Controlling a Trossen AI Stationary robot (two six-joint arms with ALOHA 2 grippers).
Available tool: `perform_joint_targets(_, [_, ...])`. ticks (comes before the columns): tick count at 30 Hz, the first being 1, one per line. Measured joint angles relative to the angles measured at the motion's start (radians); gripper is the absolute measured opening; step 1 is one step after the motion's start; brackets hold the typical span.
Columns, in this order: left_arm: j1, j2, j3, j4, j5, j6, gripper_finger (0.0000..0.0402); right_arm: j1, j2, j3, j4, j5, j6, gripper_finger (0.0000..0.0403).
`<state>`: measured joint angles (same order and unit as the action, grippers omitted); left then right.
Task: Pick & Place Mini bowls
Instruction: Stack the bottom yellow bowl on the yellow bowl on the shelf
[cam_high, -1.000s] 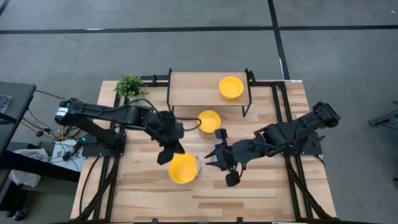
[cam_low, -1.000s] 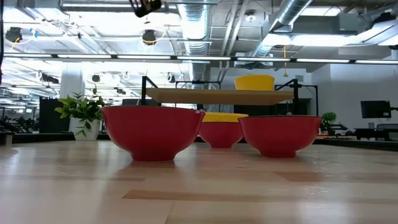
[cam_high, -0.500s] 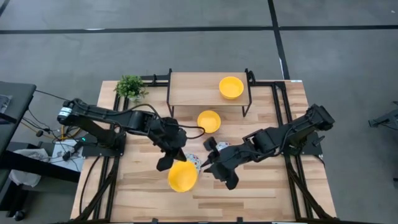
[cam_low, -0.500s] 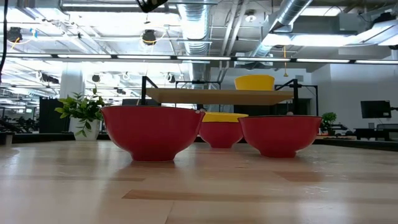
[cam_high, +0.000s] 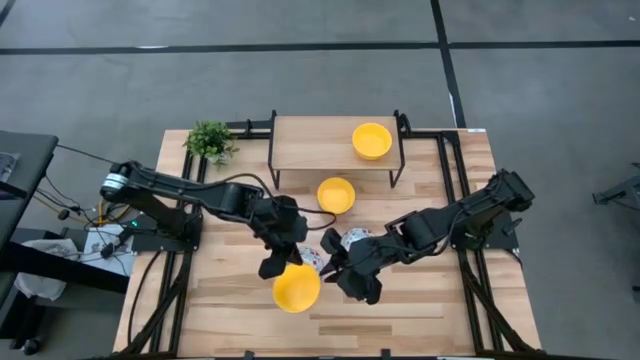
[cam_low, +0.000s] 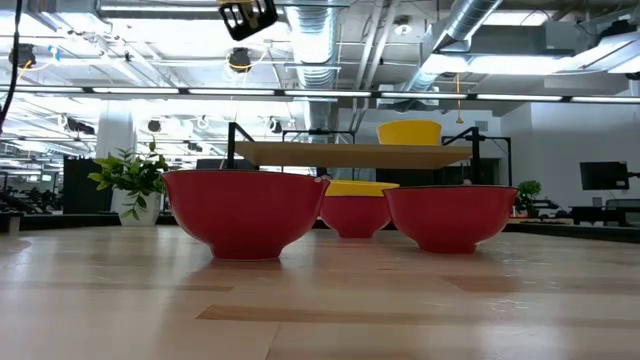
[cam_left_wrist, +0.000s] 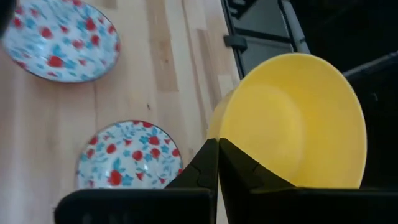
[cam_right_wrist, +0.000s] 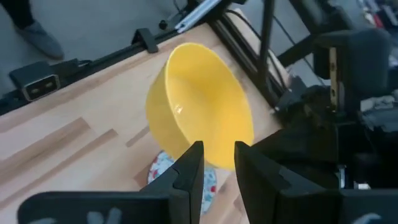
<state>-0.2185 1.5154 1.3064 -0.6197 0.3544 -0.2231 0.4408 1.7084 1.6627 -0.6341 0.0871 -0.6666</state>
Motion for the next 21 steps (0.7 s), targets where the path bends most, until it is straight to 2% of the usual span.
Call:
perform_joint_targets(4, [0.005, 0.027, 0.000, 0.001, 0.038, 0.002, 0.0003, 0.005, 0.015, 0.000, -0.003, -0.037, -0.027, 0.0081])
perform_joint_targets(10, [0.004, 0.039, 0.000, 0.018, 0.044, 0.002, 0.0003, 0.006, 0.046, -0.001, 0.003, -0.098, -0.041, 0.0081])
perform_joint_targets(21, [-0.002, 0.039, 0.000, 0.053, 0.075, 0.017, 0.0004, 0.002, 0.100, -0.001, 0.065, -0.141, -0.067, 0.0081])
